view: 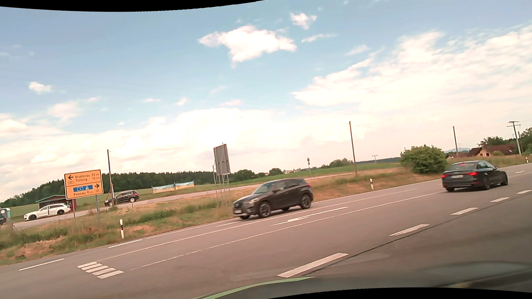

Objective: Follow the waypoints while adhering to traffic rules and regulations

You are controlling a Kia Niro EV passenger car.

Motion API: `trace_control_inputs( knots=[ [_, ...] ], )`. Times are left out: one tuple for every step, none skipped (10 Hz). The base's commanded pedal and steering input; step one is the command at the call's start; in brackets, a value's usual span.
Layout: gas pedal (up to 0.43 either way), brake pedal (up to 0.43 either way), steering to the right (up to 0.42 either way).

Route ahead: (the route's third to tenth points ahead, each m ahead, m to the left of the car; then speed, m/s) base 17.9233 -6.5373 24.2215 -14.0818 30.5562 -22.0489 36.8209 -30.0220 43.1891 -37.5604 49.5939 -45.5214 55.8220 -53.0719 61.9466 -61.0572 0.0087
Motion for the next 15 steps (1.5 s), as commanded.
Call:
trace_control_inputs(
  knots=[
    [0.000,0.232,0.171],
    [0.000,0.226,0.171],
    [0.000,0.232,0.170],
    [0.000,0.226,0.169],
    [0.000,0.232,0.166],
    [0.000,0.226,0.161],
    [0.000,0.226,0.161],
    [0.000,0.226,0.168],
    [0.000,0.226,0.170],
    [0.000,0.226,0.170],
    [0.000,0.232,0.170],
    [0.000,0.232,0.170],
    [0.000,0.238,0.170],
    [0.000,0.244,0.172],
    [0.000,0.244,0.172]
  ],
)
